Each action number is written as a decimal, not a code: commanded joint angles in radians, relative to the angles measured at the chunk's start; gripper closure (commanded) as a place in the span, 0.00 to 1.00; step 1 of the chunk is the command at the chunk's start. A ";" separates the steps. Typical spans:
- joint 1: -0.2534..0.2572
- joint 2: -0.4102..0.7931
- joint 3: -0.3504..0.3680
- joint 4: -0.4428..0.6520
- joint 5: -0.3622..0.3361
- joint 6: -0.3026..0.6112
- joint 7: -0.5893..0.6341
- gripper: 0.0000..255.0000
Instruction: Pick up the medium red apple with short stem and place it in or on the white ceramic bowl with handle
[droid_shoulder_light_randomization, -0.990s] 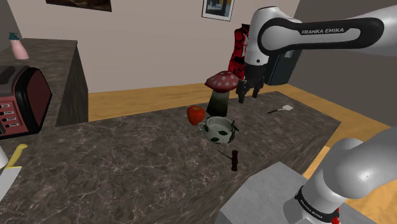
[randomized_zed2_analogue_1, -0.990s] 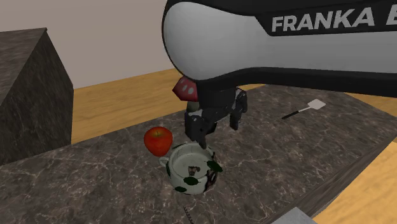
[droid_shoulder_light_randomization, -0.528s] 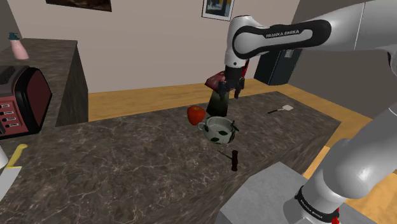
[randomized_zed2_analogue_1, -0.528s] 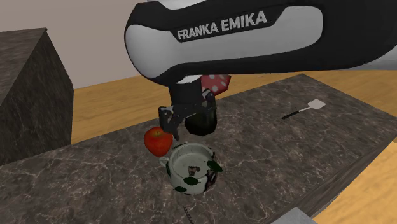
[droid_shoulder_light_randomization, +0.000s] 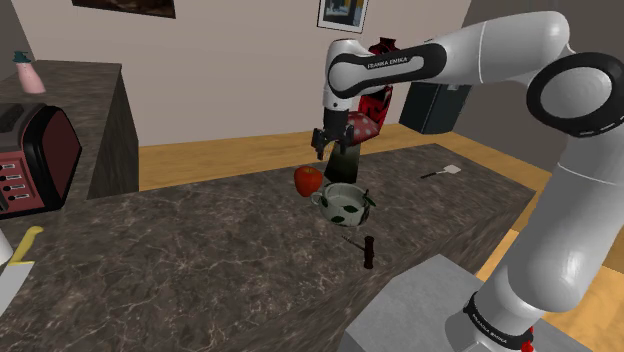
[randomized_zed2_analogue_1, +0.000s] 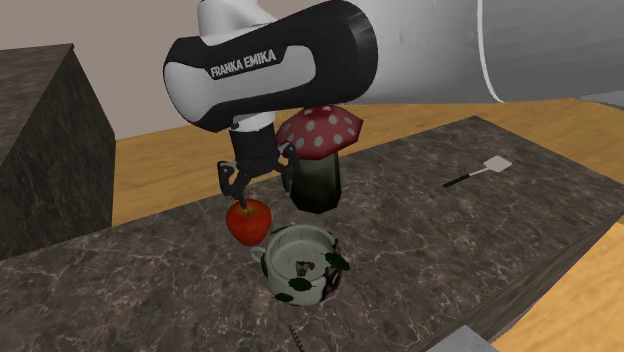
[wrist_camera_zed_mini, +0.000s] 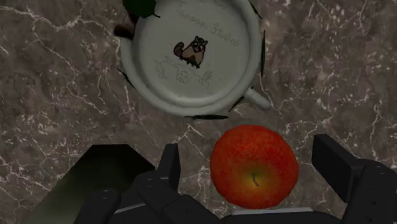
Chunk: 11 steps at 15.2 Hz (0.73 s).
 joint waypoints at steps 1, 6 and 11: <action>-0.001 0.084 -0.001 0.088 0.004 -0.004 0.005 0.00; 0.002 0.302 -0.002 0.342 0.014 -0.040 0.023 0.00; 0.003 0.313 -0.003 0.302 0.014 0.010 0.023 0.00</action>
